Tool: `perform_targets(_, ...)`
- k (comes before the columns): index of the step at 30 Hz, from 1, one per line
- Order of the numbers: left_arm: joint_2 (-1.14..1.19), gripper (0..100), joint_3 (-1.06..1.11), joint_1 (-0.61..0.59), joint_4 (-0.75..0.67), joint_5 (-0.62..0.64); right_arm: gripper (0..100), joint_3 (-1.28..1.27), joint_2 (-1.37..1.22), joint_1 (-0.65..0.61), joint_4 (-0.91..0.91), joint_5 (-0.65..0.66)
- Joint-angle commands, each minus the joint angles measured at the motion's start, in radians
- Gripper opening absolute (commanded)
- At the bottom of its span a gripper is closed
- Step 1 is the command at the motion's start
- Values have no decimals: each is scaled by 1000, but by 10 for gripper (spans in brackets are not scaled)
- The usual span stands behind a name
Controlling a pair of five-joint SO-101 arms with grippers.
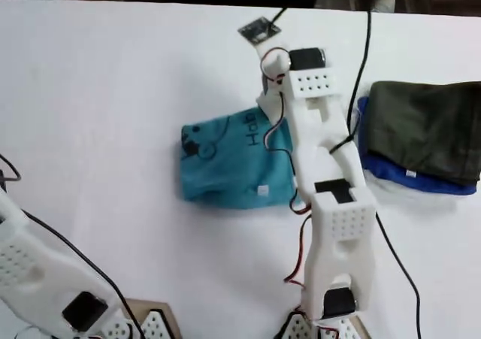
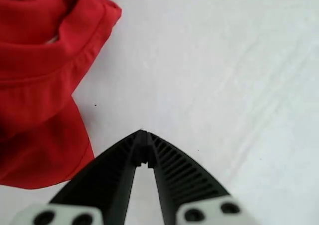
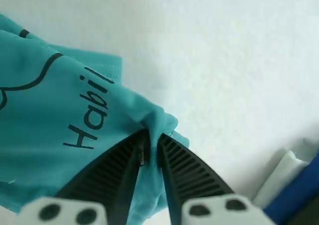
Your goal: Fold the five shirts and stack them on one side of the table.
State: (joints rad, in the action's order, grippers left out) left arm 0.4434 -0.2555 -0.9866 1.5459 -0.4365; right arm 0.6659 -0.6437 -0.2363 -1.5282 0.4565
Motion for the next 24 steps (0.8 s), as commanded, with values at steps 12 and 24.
perform_targets(12,-63,27,-10,26,-9,-3,172,-5,157,41,-162,-120)
perform_targets(24,-63,27,-2,20,-43,-5,354,-377,196,-18,24,-206)
